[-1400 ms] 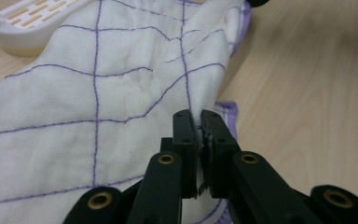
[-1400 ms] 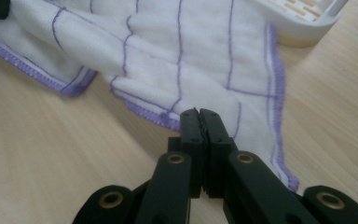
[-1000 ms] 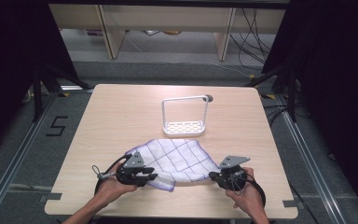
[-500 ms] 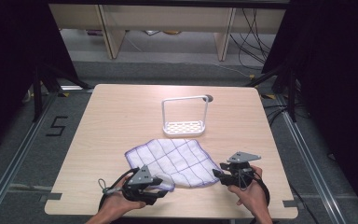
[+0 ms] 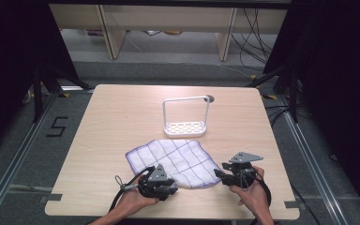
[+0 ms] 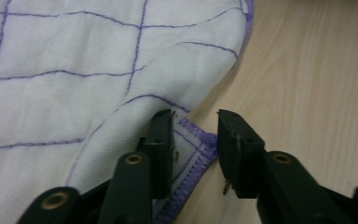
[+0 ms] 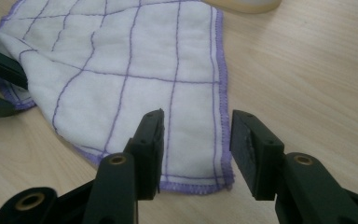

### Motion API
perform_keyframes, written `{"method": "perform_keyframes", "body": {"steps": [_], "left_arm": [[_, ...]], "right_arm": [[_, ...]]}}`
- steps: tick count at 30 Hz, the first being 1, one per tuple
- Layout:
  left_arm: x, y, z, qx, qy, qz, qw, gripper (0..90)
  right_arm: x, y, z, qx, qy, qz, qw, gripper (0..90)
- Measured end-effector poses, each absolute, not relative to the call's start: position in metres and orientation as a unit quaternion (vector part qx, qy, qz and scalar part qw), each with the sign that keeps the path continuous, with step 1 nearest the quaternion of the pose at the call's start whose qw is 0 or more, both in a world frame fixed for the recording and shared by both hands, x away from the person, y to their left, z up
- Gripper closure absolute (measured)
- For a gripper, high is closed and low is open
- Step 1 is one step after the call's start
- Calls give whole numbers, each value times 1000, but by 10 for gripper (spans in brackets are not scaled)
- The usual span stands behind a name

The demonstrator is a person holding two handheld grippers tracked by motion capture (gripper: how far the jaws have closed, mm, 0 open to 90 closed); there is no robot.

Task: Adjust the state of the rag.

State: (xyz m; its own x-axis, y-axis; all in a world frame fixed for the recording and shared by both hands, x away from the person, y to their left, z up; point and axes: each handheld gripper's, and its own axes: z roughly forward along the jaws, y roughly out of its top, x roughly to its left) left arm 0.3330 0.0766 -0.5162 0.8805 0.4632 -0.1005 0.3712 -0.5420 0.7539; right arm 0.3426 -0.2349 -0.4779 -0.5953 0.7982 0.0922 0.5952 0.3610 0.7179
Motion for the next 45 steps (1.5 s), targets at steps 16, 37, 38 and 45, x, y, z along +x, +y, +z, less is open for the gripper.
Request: {"method": "perform_keyframes", "body": {"steps": [16,37,38,45], "left_arm": [[317,98,-497,864,218,70,449,882],[264,166,-500,860,226,57,454,890],[265,167,-499,866,217,54,447,890],[277,174,-495,834,276,65,474,728]], "right_arm": [[351,-233,-499,417,843,309,141,772],[316,-232,-479,369,873,277,158,883],[310,-231,-478,363,875,280,153,883],[294,-229,-477,365,876,283,143,859]]}}
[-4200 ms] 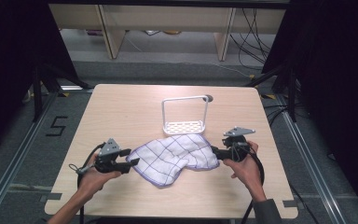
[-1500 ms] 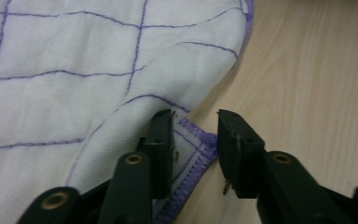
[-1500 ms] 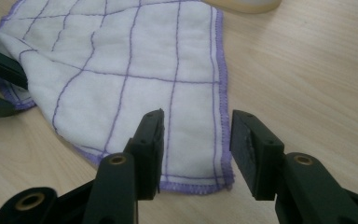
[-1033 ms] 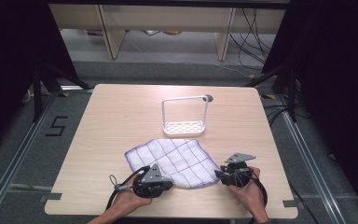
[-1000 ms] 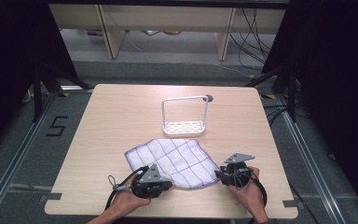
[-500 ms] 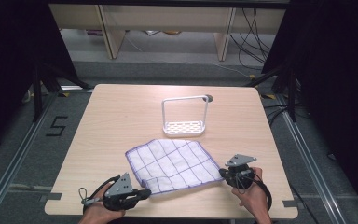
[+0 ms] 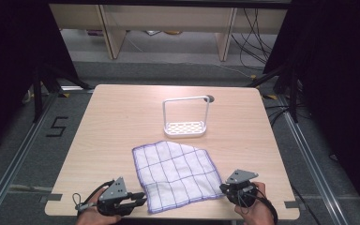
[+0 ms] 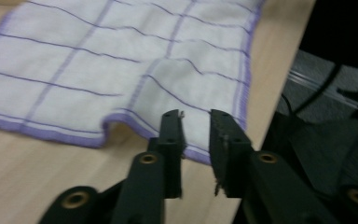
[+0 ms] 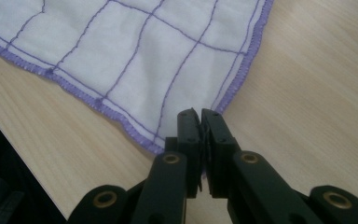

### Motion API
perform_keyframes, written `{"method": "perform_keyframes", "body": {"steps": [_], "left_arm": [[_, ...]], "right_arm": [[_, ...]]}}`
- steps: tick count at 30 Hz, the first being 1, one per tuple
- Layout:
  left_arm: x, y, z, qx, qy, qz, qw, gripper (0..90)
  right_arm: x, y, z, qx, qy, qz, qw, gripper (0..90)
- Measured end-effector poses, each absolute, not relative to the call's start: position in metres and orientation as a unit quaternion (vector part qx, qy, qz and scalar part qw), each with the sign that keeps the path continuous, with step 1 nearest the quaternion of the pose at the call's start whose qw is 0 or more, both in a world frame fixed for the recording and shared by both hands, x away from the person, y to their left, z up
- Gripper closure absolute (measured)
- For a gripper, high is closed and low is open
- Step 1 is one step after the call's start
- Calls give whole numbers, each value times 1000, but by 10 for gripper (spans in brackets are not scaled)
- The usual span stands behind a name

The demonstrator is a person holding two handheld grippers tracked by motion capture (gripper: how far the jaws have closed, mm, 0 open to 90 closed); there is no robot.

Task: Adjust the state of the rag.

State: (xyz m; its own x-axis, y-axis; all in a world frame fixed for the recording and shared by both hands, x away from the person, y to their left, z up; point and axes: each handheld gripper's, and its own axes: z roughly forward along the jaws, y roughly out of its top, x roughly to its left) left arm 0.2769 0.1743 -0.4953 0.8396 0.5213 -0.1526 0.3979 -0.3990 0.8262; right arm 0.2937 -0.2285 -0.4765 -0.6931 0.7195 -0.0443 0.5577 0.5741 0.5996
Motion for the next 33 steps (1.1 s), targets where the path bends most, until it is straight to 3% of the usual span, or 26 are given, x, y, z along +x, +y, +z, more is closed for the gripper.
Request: {"method": "perform_keyframes", "body": {"steps": [3,5,8,10,19,26,28,29,30,33], "left_arm": [[293,183,-489,813,307,85,487,572],[307,189,-486,807,323,99,483,508],[333,196,-488,799,351,132,470,442],[351,198,-490,798,367,145,456,431],[401,195,-500,806,400,167,403,371],[408,200,-501,801,418,172,393,360],[409,202,-501,800,417,174,395,359],[409,203,-501,799,419,171,395,358],[409,203,-501,800,419,171,394,358],[410,205,-501,794,425,177,397,358]], "right_arm": [[298,-229,-473,376,867,291,151,743],[306,-231,-466,391,854,299,166,624],[329,-233,-460,404,838,315,191,550],[347,-230,-462,403,834,319,200,541],[425,-183,-476,393,841,341,147,498],[448,-151,-486,376,852,344,123,532],[449,-144,-491,350,865,341,117,639],[448,-139,-492,331,874,334,123,758],[447,-137,-492,333,874,334,118,818],[442,-132,-490,313,881,325,140,868]]}}
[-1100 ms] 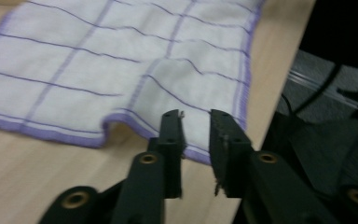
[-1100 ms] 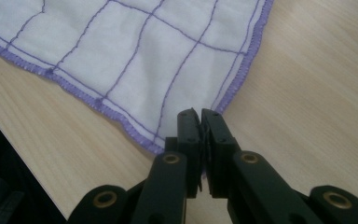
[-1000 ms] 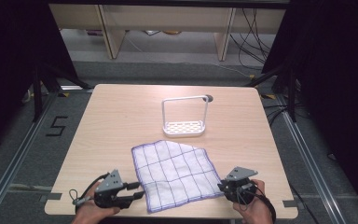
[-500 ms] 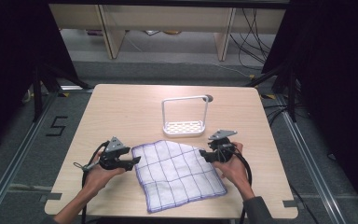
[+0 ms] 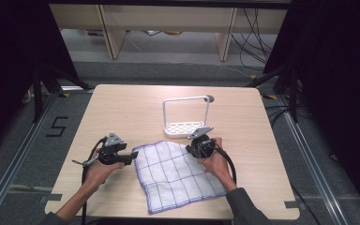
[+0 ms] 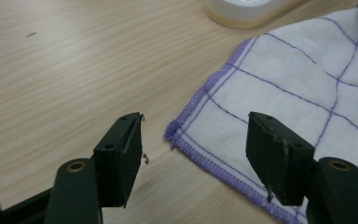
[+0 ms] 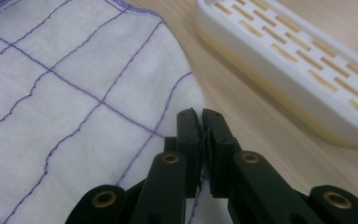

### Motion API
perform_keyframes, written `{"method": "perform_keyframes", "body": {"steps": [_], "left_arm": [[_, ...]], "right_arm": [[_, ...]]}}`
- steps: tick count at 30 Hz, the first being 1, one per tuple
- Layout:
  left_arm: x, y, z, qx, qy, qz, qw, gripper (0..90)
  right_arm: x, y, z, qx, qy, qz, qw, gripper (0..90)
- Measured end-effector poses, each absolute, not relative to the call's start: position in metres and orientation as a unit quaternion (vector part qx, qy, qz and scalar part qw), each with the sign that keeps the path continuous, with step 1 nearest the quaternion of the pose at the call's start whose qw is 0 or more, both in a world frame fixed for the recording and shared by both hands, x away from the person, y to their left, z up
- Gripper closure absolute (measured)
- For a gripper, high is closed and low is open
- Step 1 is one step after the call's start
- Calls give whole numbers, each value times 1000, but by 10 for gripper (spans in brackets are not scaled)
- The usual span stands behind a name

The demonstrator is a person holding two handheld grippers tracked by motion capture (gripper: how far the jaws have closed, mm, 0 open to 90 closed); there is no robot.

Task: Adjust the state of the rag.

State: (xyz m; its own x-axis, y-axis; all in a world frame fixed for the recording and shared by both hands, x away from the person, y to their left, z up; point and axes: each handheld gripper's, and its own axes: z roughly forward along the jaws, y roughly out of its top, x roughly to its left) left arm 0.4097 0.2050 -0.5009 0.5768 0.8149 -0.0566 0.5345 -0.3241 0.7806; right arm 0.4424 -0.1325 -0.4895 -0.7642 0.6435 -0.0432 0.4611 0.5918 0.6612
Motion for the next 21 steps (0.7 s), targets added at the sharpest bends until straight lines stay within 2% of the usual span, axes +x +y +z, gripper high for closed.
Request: {"method": "perform_keyframes", "body": {"steps": [4,7,9,14,16,19,21], "left_arm": [[408,211,-499,788,432,179,400,358],[407,215,-498,789,434,171,400,358],[405,217,-498,789,433,170,402,358],[401,221,-497,787,433,168,406,358],[401,222,-496,787,433,165,408,358],[401,224,-497,783,435,165,414,358],[401,224,-497,781,437,162,415,357]], "right_arm": [[419,-128,-462,274,885,340,163,869],[391,-117,-455,226,894,342,183,865],[371,-109,-459,203,903,332,182,861],[342,-101,-482,187,918,317,146,841],[336,-100,-486,194,918,319,134,757],[335,-105,-481,208,909,336,136,685],[339,-111,-470,223,894,356,158,630]]}}
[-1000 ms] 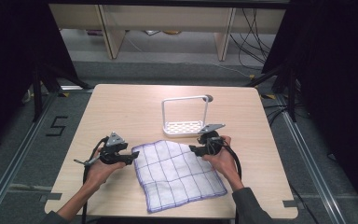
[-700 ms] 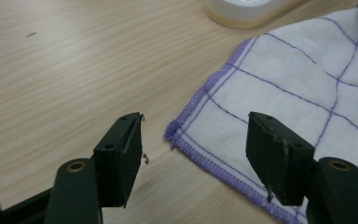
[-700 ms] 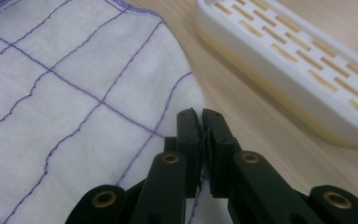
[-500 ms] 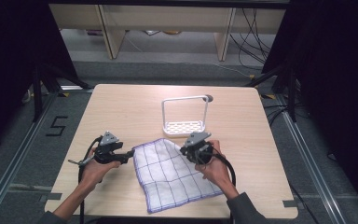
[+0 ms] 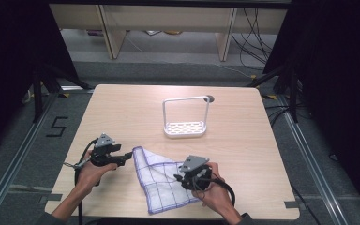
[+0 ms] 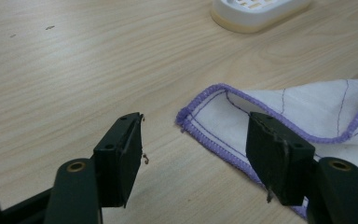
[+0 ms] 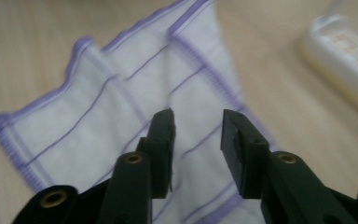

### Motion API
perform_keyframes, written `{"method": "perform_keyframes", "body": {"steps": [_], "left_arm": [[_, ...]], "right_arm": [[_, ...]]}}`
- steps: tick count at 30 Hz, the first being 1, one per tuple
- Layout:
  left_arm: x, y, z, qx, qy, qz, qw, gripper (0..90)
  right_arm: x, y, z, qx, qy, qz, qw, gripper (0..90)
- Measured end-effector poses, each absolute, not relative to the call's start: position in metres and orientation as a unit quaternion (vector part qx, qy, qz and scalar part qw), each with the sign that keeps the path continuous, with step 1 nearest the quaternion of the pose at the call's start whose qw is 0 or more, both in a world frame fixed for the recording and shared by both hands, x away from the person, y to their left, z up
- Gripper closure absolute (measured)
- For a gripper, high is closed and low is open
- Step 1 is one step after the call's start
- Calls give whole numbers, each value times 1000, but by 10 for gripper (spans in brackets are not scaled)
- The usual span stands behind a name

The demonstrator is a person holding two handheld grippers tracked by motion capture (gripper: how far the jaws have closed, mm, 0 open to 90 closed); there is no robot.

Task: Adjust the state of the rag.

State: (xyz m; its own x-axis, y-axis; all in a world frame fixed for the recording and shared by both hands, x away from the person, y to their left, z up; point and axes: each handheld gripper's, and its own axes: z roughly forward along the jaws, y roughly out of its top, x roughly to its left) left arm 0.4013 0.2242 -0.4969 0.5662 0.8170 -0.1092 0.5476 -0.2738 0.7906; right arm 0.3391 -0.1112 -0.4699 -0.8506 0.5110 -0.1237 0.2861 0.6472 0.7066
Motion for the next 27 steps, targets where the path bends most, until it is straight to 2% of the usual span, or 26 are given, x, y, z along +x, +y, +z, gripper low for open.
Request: {"method": "perform_keyframes", "body": {"steps": [3,4,9,11,12,13,15,17,20,22,23,27], "left_arm": [[403,224,-498,781,438,159,416,354],[403,224,-498,780,439,159,416,354],[404,224,-499,770,447,159,427,354],[405,227,-499,777,443,156,418,351],[405,225,-501,767,451,158,429,350],[405,225,-500,767,451,157,428,349],[405,228,-498,778,444,155,416,349],[405,228,-499,777,445,155,418,349],[406,228,-500,779,444,154,415,349],[406,225,-501,770,449,153,426,348],[406,226,-500,783,440,153,413,348],[408,218,-503,786,433,151,414,344]], "right_arm": [[355,-123,-454,277,874,358,177,541],[362,-126,-455,302,872,346,169,504],[385,-126,-479,345,870,332,122,434],[388,-123,-487,342,877,320,111,450],[389,-121,-490,342,881,310,107,475],[390,-119,-492,338,882,312,106,608],[391,-118,-490,306,883,336,118,754],[388,-118,-484,277,886,349,125,825],[382,-119,-470,272,883,354,143,860],[381,-121,-462,259,882,362,155,862],[381,-124,-457,260,880,362,162,862],[388,-140,-445,280,868,365,187,862]]}}
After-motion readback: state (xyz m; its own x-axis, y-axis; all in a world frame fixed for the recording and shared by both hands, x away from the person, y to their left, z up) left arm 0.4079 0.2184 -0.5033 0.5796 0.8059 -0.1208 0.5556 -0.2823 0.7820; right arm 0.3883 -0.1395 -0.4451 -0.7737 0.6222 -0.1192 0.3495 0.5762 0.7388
